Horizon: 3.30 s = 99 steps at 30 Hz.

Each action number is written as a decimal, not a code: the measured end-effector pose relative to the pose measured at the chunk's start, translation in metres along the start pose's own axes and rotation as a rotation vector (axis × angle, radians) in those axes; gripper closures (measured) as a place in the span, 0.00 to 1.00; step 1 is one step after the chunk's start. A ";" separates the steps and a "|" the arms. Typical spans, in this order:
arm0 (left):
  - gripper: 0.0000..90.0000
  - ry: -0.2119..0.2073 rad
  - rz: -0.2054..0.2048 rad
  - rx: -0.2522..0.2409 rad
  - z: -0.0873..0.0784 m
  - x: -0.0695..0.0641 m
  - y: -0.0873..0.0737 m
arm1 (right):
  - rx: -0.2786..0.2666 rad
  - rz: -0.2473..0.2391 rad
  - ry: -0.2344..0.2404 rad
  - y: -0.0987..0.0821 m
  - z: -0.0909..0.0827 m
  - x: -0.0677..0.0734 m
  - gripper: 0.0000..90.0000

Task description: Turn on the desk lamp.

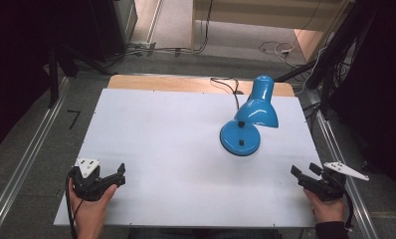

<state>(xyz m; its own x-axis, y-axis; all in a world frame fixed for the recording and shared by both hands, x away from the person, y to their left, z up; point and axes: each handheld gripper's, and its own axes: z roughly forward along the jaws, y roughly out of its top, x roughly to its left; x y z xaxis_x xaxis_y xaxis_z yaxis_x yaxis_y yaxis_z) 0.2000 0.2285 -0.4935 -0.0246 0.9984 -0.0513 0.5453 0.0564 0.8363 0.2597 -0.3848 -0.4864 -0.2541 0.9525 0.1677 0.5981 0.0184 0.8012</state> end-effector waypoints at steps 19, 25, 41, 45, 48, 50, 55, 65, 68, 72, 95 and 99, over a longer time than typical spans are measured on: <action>0.05 -0.006 -0.012 -0.008 0.000 0.000 0.000 | -0.010 -0.058 0.032 0.009 0.013 0.022 0.19; 0.05 -0.006 -0.018 -0.010 0.000 0.000 0.000 | 0.003 -0.081 0.048 0.011 0.024 0.035 0.19; 0.06 -0.003 -0.021 -0.015 -0.002 0.001 -0.001 | 0.027 -0.154 0.094 0.029 0.044 0.075 0.20; 0.06 -0.006 -0.025 -0.015 -0.002 0.001 -0.001 | 0.025 -0.163 0.093 0.032 0.047 0.077 0.20; 0.06 -0.009 -0.024 -0.016 -0.003 0.001 0.000 | 0.023 -0.163 0.091 0.034 0.048 0.079 0.20; 0.06 -0.010 -0.025 -0.016 -0.003 0.001 -0.001 | 0.024 -0.169 0.093 0.035 0.049 0.080 0.20; 0.06 -0.013 -0.028 -0.016 -0.002 0.001 -0.001 | 0.026 -0.175 0.093 0.036 0.052 0.083 0.20; 0.06 -0.015 -0.029 -0.017 -0.003 0.002 -0.001 | 0.034 -0.176 0.090 0.037 0.059 0.087 0.20; 0.06 -0.016 -0.029 -0.017 -0.003 0.002 -0.001 | 0.035 -0.176 0.092 0.038 0.061 0.087 0.20; 0.06 -0.015 -0.031 -0.018 -0.003 0.002 -0.001 | 0.039 -0.175 0.089 0.039 0.064 0.089 0.20; 0.06 -0.026 -0.046 -0.018 -0.003 0.004 -0.001 | 0.047 -0.161 0.081 0.047 0.075 0.100 0.19; 0.06 -0.027 -0.048 -0.020 -0.003 0.004 -0.001 | 0.044 -0.167 0.081 0.048 0.077 0.103 0.19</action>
<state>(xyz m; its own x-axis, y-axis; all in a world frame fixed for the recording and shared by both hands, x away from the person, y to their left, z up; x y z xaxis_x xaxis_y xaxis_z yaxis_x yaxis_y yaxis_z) 0.1966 0.2321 -0.4926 -0.0278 0.9940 -0.1058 0.5275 0.1045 0.8431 0.3207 -0.2622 -0.4747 -0.4122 0.9074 0.0818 0.5744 0.1892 0.7964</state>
